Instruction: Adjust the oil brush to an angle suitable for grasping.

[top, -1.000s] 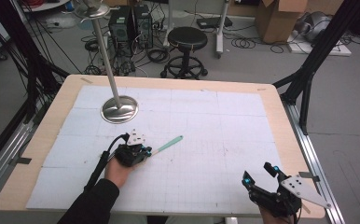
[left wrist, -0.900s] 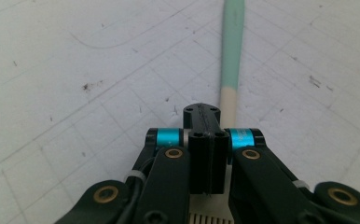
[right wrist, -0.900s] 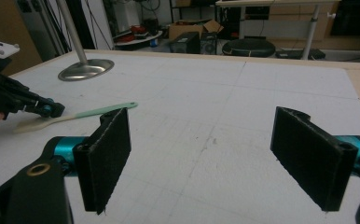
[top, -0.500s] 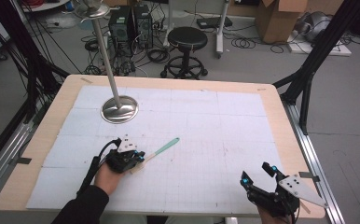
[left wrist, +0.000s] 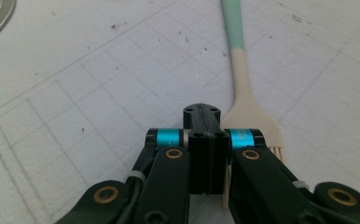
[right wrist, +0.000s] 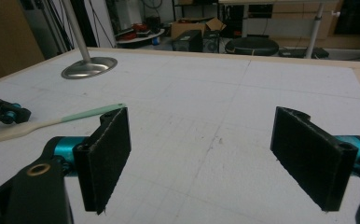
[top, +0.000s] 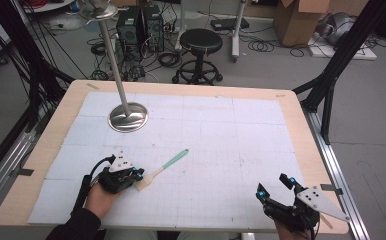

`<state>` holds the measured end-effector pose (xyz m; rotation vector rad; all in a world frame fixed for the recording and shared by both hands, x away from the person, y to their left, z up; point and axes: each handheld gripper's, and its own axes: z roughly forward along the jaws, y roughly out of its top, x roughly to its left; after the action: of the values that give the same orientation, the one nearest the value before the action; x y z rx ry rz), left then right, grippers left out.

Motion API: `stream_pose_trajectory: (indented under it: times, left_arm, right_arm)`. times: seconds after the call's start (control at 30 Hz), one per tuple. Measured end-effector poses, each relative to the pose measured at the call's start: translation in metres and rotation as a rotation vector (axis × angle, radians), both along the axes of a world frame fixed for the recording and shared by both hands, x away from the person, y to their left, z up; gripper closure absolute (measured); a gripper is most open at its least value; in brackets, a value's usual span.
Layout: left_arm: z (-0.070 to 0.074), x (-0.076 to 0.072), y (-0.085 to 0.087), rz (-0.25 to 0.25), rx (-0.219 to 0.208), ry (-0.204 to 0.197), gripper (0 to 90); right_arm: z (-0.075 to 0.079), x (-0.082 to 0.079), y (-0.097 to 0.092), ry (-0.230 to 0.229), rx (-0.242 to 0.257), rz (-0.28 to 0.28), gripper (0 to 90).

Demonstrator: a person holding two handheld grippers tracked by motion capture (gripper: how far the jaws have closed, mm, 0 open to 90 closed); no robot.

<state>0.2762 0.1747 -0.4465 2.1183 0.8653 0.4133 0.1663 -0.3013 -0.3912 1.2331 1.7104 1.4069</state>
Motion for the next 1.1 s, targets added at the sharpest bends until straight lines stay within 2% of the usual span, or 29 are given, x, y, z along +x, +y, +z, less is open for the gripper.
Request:
stream_pose_trajectory:
  times: [0.07,0.17,0.3,0.37,0.4,0.57,0.7,0.77,0.83,0.93,1.1]
  left_arm:
    - [0.001,0.0,0.002,0.003,-0.006,-0.01,89.6]
    - [0.006,0.001,0.003,0.035,-0.079,-0.031,89.6]
    - [0.009,0.008,0.0,0.03,-0.089,-0.02,89.6]
    - [0.008,0.01,-0.004,0.033,-0.116,-0.01,89.6]
    - [0.008,0.01,-0.004,0.032,-0.117,-0.01,89.6]
    - [0.007,0.012,-0.02,0.018,-0.134,0.002,89.5]
    - [0.002,0.014,-0.035,0.003,-0.092,0.023,89.5]
    - [0.0,0.012,-0.037,0.007,-0.082,0.012,89.5]
    - [0.001,0.011,-0.037,0.003,-0.071,0.014,89.5]
    - [0.002,0.006,-0.036,-0.011,-0.038,-0.007,89.6]
    - [0.003,-0.001,-0.03,-0.034,-0.017,-0.03,89.8]
  right_arm:
    - [0.0,0.0,0.0,0.0,0.0,0.001,18.5]
    - [0.0,0.0,0.0,-0.001,-0.001,-0.001,18.5]
    - [0.0,0.001,0.001,0.004,-0.003,0.003,18.5]
    - [0.0,0.002,0.001,0.003,-0.003,0.004,18.5]
    - [0.0,0.003,0.002,0.003,-0.007,0.006,18.5]
    - [0.0,0.003,0.003,0.003,-0.01,0.011,18.5]
    - [0.0,0.003,0.003,0.005,-0.008,0.015,18.6]
    - [0.0,0.003,0.003,0.003,-0.01,0.013,18.5]
    - [0.0,0.003,0.002,0.002,-0.006,0.01,18.5]
    - [0.0,0.002,0.001,0.004,-0.005,0.007,18.5]
    - [0.001,0.001,0.002,0.001,-0.005,0.004,18.5]
